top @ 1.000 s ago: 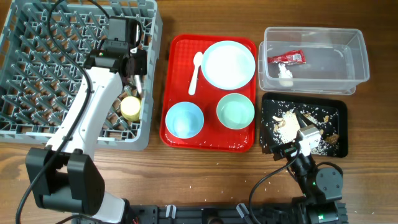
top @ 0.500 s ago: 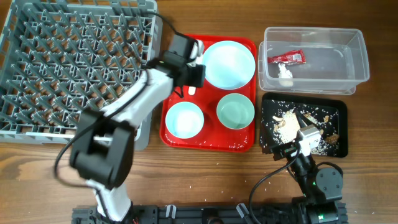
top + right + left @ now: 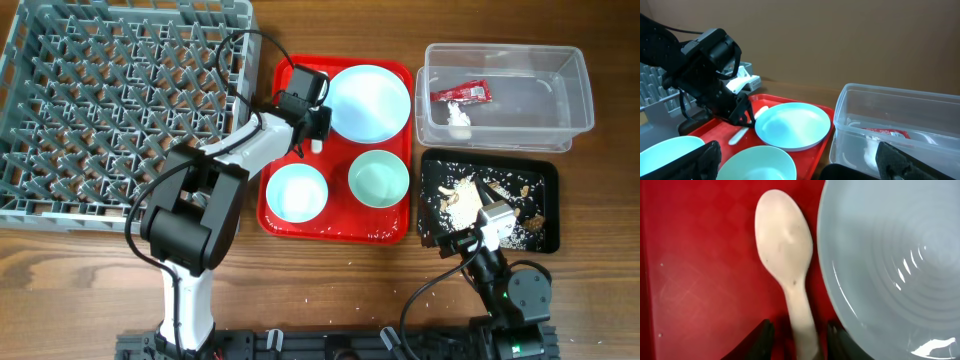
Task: Sort waste into correct bins and load items into the dishwasher rack
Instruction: 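Grasp the white spoon with the left gripper and drop it in the rack, then grasp the rim of the green bowl with the left gripper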
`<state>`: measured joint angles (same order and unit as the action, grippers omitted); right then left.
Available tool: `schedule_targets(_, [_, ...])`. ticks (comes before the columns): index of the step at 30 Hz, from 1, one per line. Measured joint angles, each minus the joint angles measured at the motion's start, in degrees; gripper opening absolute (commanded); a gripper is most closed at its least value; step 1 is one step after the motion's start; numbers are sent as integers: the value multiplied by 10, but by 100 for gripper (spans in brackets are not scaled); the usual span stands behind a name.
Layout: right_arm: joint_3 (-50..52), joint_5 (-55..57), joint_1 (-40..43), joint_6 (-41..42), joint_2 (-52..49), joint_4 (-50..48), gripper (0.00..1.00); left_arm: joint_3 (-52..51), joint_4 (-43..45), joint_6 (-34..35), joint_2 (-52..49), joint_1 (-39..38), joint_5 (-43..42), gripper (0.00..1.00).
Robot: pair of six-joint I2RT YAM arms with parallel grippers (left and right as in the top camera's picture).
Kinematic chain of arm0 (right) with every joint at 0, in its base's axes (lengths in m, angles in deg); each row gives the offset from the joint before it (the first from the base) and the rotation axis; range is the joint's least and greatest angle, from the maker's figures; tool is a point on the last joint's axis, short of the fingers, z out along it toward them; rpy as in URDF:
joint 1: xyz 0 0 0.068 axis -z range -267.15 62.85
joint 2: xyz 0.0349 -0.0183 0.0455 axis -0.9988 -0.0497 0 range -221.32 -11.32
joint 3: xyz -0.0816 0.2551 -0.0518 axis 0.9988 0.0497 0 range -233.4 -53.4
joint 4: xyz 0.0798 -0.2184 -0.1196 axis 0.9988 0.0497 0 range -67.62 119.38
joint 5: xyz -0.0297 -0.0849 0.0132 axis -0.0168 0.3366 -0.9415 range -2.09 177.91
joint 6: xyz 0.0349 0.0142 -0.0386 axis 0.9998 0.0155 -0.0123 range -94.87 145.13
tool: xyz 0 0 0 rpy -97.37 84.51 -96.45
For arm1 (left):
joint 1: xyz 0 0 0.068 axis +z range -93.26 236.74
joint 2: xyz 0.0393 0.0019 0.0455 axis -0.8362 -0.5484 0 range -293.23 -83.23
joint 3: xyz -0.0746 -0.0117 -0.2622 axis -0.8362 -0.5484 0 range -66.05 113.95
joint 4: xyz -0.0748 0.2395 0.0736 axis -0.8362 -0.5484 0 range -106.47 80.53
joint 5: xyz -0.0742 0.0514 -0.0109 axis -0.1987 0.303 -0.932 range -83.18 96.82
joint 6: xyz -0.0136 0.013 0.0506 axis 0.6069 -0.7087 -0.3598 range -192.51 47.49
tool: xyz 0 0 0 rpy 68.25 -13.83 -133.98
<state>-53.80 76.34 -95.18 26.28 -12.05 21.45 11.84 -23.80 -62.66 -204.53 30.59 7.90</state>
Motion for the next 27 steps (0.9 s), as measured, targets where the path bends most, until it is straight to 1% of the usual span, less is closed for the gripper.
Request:
schedule_targets(1, [0,0,0,0,0,0,100,1,-5,5,0,0,9,15])
schedule_targets(3, [0,0,0,0,0,0,100,5,-22,24,0,0,28,10])
schedule_targets(6, [0,0,0,0,0,0,100,15,-44,35,1,0,36,6])
schedule_targets(10, [0,0,0,0,0,0,100,16,-91,38,19,1,38,6])
schedule_targets(11, [0,0,0,0,0,0,100,11,-102,38,26,1,39,4])
schedule_targets(16, [0,0,0,0,0,0,100,0,-133,39,48,1,38,4])
schedule_targets(19, [0,0,0,0,0,0,100,-6,-173,38,100,6,38,4])
schedule_targets(21, [0,0,0,0,0,0,100,-7,-193,14,205,25,38,4])
schedule_targets(23, [0,0,0,0,0,0,100,-7,-201,-20,266,39,52,4])
schedule_targets(25, [0,0,0,0,0,0,100,-7,-217,-61,294,55,102,4])
schedule_targets(27, [0,0,0,0,0,0,100,-7,-231,-86,282,80,125,4])
